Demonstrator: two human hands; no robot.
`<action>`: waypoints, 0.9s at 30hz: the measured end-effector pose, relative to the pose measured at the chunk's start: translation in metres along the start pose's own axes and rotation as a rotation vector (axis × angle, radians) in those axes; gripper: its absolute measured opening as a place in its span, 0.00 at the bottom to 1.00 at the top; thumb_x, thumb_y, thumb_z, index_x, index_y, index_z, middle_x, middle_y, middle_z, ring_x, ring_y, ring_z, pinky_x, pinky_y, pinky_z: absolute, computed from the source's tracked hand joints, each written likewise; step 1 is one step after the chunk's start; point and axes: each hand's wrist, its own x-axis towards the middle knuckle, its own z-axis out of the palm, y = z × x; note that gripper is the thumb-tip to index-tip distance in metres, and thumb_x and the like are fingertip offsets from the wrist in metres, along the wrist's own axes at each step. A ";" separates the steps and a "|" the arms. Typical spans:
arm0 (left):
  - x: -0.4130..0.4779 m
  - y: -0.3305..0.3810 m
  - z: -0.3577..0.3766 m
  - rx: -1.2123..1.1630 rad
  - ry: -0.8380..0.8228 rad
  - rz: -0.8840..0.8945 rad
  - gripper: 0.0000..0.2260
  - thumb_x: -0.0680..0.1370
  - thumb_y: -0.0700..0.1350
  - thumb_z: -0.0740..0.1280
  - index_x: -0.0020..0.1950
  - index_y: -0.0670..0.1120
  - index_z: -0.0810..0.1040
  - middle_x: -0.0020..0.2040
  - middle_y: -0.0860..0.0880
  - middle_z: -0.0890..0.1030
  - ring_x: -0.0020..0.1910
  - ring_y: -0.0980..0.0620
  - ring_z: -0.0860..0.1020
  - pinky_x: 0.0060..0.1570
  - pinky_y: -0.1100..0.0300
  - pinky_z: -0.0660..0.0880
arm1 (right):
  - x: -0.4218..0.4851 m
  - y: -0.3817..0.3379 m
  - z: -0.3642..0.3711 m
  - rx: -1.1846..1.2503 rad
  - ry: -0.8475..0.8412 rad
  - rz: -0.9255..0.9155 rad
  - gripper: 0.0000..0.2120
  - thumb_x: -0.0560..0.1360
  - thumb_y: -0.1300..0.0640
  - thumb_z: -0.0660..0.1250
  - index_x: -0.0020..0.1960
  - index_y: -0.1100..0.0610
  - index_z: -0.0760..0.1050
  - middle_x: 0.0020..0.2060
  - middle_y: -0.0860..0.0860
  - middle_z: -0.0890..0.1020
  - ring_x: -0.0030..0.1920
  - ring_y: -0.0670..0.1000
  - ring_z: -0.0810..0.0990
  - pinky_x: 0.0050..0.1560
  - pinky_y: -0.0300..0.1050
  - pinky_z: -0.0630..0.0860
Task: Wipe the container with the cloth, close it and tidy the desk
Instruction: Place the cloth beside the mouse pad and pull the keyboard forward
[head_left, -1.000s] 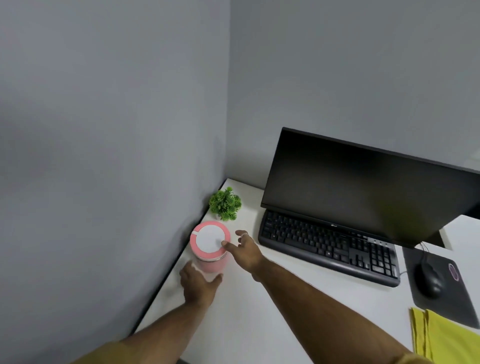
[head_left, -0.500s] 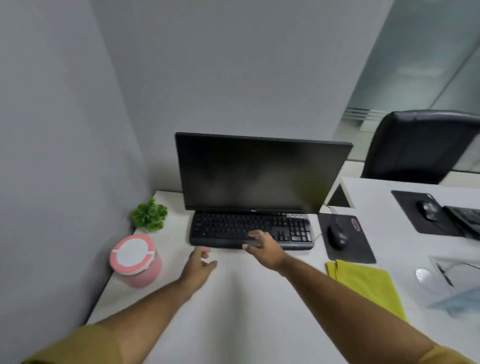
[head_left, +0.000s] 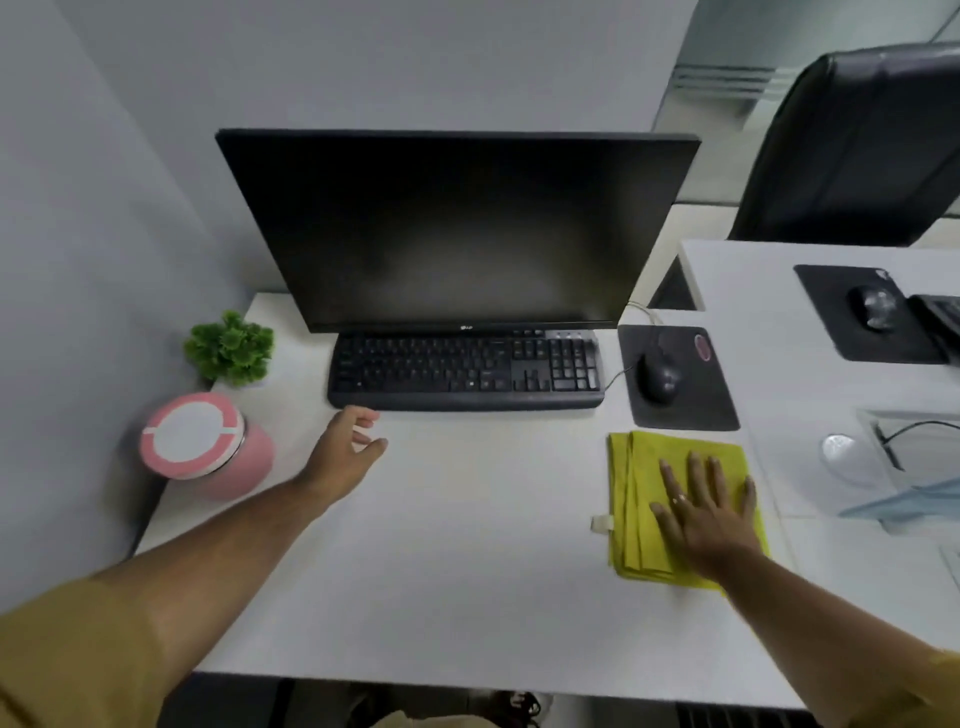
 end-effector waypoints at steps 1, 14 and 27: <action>-0.002 -0.001 -0.005 0.000 0.009 -0.001 0.12 0.76 0.38 0.70 0.56 0.49 0.73 0.58 0.46 0.75 0.49 0.46 0.78 0.49 0.57 0.72 | 0.002 -0.025 0.003 0.038 0.016 -0.034 0.38 0.70 0.31 0.30 0.79 0.41 0.36 0.81 0.53 0.40 0.80 0.57 0.37 0.75 0.69 0.38; 0.007 -0.034 -0.050 -0.054 0.136 0.061 0.11 0.77 0.34 0.67 0.56 0.46 0.73 0.56 0.49 0.75 0.44 0.55 0.75 0.39 0.76 0.71 | -0.081 -0.413 0.007 0.018 0.009 -0.833 0.34 0.77 0.32 0.39 0.80 0.43 0.43 0.80 0.59 0.39 0.77 0.66 0.32 0.67 0.78 0.33; 0.017 -0.032 -0.048 -0.108 0.125 0.087 0.15 0.77 0.36 0.67 0.49 0.58 0.72 0.54 0.52 0.77 0.44 0.60 0.76 0.44 0.67 0.72 | 0.016 -0.150 0.002 0.003 0.166 -0.308 0.34 0.76 0.29 0.39 0.79 0.39 0.38 0.81 0.55 0.43 0.80 0.62 0.39 0.75 0.70 0.41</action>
